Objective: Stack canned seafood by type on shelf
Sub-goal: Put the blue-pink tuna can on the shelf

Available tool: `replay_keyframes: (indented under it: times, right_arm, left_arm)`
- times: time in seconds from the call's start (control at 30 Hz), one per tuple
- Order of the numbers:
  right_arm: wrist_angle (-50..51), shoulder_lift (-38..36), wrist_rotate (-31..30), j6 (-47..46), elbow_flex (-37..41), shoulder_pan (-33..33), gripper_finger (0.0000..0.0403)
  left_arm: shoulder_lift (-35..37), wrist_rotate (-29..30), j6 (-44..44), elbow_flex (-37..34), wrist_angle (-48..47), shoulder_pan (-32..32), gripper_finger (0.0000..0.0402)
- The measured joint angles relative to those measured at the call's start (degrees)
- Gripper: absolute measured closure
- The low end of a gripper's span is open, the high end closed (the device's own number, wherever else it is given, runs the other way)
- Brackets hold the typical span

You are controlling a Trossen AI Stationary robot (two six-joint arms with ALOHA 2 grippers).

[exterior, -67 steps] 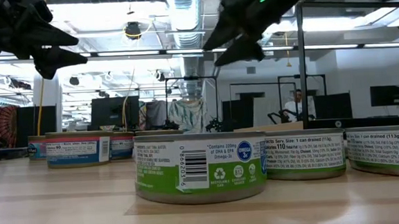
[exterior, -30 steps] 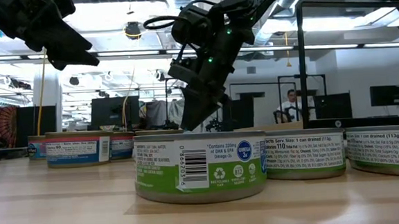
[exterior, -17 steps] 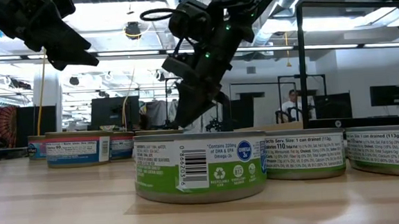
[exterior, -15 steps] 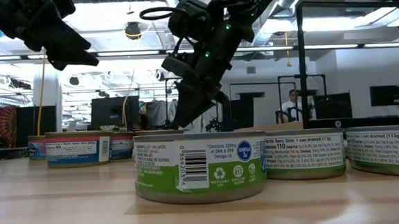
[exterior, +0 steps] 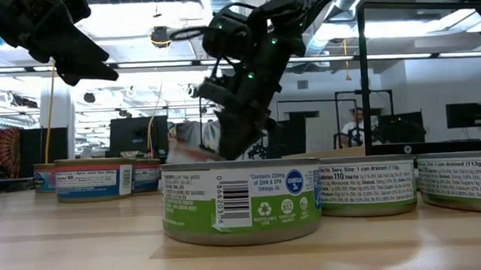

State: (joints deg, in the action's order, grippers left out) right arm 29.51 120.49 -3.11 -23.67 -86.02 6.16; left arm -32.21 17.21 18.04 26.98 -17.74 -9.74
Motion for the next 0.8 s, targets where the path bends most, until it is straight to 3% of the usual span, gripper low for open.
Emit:
replay_keyframes:
  times: [0.3,0.5,0.63,0.8]
  right_arm:
    - [5.5,0.2,0.1,-0.3,0.5,0.8,0.0318]
    - [13.0,-4.9,-1.4,0.2,0.4,1.1,0.0322]
    - [12.6,-9.2,-2.0,8.3,0.4,-0.9,0.0321]
    - [11.9,-12.3,-1.8,25.7,0.3,-4.6,0.0309]
  left_arm:
    - [0.0,-0.1,0.0,0.0,-1.5,0.0,0.0168]
    - [0.0,-0.4,1.3,0.0,-3.4,0.0,0.0168]
    - [0.0,-0.4,1.9,0.0,-3.4,0.0,0.0168]
    - [0.0,2.2,1.7,0.0,-3.4,0.0,0.0168]
